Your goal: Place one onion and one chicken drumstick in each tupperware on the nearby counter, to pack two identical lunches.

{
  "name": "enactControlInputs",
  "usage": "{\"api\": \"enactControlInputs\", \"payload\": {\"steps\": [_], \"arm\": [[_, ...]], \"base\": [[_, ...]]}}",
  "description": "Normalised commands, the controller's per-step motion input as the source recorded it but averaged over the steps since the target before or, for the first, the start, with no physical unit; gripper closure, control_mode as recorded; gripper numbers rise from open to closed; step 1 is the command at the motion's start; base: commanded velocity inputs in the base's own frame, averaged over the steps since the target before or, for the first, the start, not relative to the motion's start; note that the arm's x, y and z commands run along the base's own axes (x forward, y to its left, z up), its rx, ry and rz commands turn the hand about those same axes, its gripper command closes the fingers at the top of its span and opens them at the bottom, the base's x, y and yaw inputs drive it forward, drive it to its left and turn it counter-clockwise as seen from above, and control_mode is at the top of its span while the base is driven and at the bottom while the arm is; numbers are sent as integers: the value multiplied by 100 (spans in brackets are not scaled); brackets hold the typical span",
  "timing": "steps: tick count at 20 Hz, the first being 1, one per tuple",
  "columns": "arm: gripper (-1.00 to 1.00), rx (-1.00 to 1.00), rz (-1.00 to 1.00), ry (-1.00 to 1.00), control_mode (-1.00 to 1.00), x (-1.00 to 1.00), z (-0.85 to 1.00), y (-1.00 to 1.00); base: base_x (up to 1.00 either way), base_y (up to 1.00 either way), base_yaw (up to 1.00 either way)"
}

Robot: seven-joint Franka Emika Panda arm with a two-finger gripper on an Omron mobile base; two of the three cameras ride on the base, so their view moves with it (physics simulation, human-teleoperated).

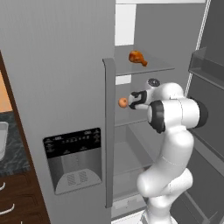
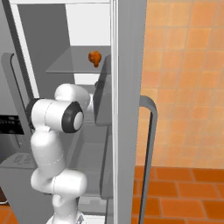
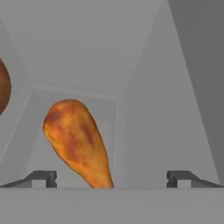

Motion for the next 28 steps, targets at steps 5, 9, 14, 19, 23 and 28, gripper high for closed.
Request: {"api": "enactControlInputs", "payload": {"steps": [5, 9, 14, 19, 23, 28], "arm": [[-100, 0, 0, 4, -100, 53, -30, 0], [100, 0, 0, 12, -100, 12, -59, 0], [100, 0, -1, 11, -100, -42, -55, 0], [100, 0, 0, 0, -100, -95, -39, 14], [100, 0, 0, -2, -100, -100, -2, 37], [100, 0, -3, -1, -100, -100, 1, 46]], "base": [[0, 0, 0], [0, 0, 0], [0, 0, 0], [0, 0, 0], [0, 0, 0], [0, 0, 0]]}}
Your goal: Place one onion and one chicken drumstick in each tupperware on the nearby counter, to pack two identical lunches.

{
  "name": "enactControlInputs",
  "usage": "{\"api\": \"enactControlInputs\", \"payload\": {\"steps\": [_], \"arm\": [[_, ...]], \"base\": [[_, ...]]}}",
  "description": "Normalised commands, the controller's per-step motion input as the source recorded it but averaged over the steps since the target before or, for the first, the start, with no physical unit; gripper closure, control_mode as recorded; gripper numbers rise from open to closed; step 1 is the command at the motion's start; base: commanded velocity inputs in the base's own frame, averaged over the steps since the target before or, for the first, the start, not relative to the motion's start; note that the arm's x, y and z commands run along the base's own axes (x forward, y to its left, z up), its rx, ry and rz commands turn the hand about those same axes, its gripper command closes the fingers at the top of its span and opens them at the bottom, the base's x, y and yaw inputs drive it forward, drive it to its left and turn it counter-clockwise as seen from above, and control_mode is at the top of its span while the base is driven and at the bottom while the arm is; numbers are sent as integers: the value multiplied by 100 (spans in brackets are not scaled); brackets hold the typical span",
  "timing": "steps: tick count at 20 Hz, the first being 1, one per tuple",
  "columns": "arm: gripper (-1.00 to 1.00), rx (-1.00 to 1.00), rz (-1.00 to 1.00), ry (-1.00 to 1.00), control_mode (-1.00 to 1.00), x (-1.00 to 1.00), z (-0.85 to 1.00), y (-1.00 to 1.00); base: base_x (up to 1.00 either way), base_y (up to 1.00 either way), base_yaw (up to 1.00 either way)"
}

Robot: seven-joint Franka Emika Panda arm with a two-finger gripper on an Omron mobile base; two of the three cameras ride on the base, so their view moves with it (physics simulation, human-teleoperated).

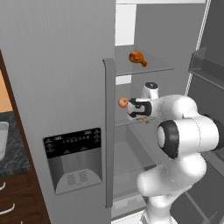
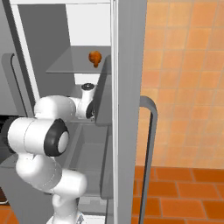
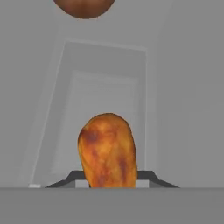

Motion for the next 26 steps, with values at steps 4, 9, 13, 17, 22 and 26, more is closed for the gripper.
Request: {"api": "enactControlInputs", "payload": {"steps": [4, 9, 13, 17, 22, 26], "arm": [[100, 0, -5, -2, -100, -100, 39, 22], [100, 0, -2, -4, -100, -89, 59, 6], [100, 0, 0, -7, -100, -67, 54, 0], [100, 0, 0, -7, -100, -66, 41, 2], [100, 0, 0, -13, -100, -59, 41, 3], [100, 0, 0, -14, -100, -62, 39, 0]], "base": [[0, 0, 0], [0, 0, 0], [0, 0, 0], [0, 0, 0], [0, 0, 0], [0, 0, 0]]}}
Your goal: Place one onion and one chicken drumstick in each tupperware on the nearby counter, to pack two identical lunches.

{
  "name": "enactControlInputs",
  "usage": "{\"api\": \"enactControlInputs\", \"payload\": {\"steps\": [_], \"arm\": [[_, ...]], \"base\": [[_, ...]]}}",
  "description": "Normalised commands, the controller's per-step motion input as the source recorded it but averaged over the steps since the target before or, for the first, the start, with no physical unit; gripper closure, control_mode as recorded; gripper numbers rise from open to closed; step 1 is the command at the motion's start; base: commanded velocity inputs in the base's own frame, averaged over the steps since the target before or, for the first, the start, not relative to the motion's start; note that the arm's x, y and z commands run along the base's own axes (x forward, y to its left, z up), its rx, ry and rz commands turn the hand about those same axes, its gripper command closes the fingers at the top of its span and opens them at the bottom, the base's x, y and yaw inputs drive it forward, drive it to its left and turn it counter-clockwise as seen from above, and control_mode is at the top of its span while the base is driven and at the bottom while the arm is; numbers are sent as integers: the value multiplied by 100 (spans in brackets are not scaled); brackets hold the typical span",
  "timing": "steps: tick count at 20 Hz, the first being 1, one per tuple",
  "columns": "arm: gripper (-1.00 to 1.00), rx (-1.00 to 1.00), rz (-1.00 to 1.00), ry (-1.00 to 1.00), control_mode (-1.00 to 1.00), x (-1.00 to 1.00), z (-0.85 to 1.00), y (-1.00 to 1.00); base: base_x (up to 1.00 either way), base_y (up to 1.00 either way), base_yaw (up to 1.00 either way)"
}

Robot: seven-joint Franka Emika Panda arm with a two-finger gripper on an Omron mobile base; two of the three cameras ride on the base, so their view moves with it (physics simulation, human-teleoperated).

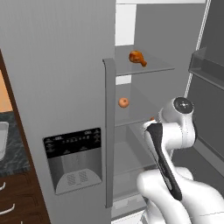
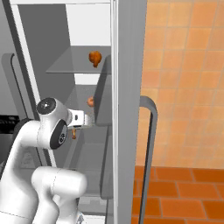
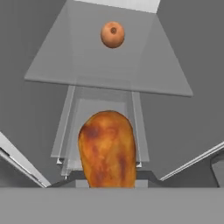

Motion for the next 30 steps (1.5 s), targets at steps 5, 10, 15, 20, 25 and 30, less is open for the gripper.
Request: {"api": "enactControlInputs", "payload": {"steps": [5, 10, 15, 20, 25, 30], "arm": [[100, 0, 0, -14, -100, -55, 73, 0], [100, 0, 1, -3, -100, -63, 31, 0], [100, 0, 7, -3, -100, -100, -8, 3], [100, 0, 1, 0, 100, -20, -4, 3], [100, 0, 0, 0, 100, 0, 0, 0], [100, 0, 0, 0, 100, 0, 0, 0]], "base": [[0, 0, 0], [0, 0, 0], [0, 0, 0], [-76, 35, 5], [-16, 100, 0], [21, 100, 0]]}}
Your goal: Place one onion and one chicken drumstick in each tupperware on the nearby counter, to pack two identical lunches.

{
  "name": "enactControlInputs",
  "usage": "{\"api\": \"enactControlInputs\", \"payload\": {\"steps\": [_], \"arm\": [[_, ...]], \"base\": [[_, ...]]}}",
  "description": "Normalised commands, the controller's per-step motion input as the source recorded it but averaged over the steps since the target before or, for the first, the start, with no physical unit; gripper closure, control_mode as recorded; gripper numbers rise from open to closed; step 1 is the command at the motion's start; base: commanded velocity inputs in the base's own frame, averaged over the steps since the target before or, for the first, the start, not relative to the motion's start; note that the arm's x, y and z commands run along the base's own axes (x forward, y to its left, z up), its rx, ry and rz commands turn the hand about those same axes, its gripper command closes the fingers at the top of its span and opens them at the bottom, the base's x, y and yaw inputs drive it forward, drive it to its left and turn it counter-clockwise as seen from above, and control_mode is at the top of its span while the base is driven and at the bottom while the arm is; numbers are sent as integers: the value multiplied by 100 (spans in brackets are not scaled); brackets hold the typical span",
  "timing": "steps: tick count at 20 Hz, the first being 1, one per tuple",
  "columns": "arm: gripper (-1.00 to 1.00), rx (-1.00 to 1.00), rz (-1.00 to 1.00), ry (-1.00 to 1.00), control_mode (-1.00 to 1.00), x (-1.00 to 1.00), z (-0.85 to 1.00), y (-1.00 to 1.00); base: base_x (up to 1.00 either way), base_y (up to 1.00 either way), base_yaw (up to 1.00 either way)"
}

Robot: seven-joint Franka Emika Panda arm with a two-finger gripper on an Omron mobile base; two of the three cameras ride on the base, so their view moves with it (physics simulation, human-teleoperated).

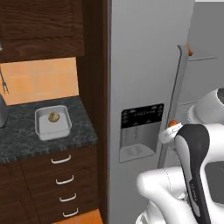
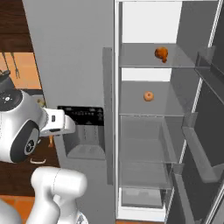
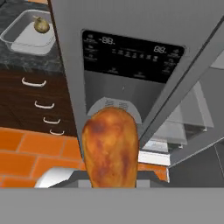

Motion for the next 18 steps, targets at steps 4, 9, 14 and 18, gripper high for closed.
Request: {"api": "enactControlInputs", "payload": {"steps": [4, 9, 14, 18], "arm": [[100, 0, 0, 0, 100, 0, 0, 0], [100, 0, 0, 0, 100, 0, 0, 0], [100, 0, 0, 0, 100, 0, 0, 0], [100, 0, 0, 0, 100, 0, 0, 0]], "base": [[35, 100, 0], [55, 100, 0], [62, 100, -3], [67, 81, -10]]}}
